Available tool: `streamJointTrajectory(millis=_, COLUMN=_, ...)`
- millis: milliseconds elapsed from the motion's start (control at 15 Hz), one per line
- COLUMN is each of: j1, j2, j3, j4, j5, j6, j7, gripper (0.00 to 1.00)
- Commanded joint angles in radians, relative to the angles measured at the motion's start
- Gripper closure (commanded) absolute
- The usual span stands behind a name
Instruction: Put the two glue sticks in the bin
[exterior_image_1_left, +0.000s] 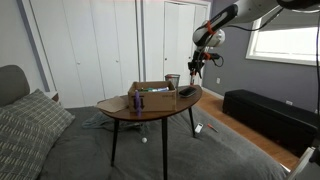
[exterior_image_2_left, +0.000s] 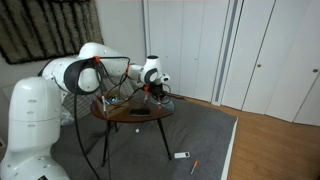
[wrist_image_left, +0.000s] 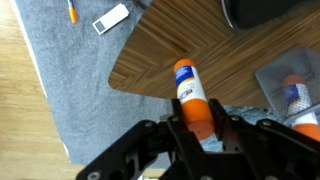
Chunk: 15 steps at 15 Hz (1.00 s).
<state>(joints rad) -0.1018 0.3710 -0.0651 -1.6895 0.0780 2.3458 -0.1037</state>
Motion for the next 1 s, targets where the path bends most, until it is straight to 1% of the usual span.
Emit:
streamJointTrajectory(millis=0, j1=0.027, j2=-0.013, j3=0.015, j4=0.093, j5=-0.047, j6=-0.057, j7=0.007, gripper=0.92)
streamJointTrajectory(millis=267, j1=0.054, j2=0.001, j3=0.038, j4=0.194, j5=-0.061, j6=-0.067, j7=-0.014, gripper=0.92)
streamJointTrajectory(millis=467, j1=0.069, j2=0.018, j3=0.060, j4=0.244, j5=-0.057, j6=-0.059, j7=-0.034, gripper=0.92)
streamJointTrajectory(millis=933, j1=0.085, j2=0.055, j3=0.103, j4=0.276, j5=-0.036, j6=-0.087, j7=-0.049, gripper=0.92)
